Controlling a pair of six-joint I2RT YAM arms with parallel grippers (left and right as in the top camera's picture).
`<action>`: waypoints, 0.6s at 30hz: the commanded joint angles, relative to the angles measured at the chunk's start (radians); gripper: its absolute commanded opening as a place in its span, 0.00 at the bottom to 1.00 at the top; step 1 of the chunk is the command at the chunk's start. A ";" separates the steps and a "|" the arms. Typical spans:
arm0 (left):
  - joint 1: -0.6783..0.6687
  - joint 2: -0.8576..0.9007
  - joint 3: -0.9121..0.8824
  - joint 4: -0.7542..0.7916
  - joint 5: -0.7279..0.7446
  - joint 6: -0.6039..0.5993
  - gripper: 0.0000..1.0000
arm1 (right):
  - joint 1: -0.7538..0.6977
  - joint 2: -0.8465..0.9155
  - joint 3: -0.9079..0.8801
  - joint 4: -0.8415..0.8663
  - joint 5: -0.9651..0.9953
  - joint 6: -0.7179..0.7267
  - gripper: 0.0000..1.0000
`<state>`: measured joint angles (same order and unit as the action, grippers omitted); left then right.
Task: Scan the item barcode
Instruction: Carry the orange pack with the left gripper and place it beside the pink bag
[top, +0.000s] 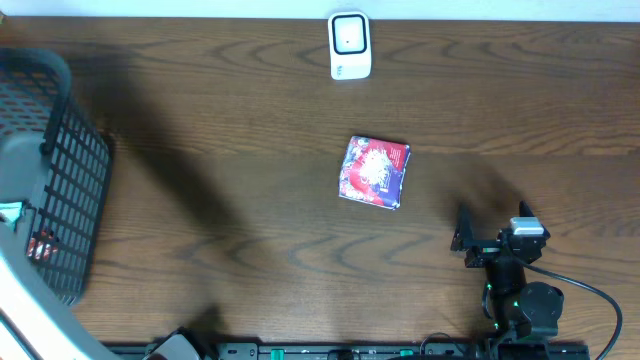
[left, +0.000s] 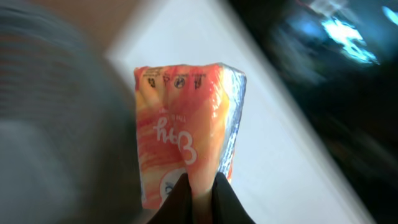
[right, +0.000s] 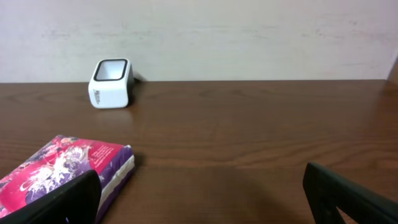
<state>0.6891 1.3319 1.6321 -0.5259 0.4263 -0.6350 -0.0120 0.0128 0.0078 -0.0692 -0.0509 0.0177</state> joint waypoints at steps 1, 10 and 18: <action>-0.203 -0.051 0.005 0.024 0.190 -0.035 0.07 | -0.007 -0.004 -0.002 -0.003 0.004 0.011 0.99; -0.842 0.029 0.004 -0.071 -0.080 0.288 0.08 | -0.007 -0.004 -0.002 -0.003 0.004 0.011 0.99; -1.164 0.351 0.004 -0.310 -0.412 0.377 0.07 | -0.007 -0.004 -0.002 -0.003 0.004 0.011 0.99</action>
<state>-0.4179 1.5688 1.6363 -0.8146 0.1711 -0.3218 -0.0120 0.0128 0.0078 -0.0696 -0.0509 0.0177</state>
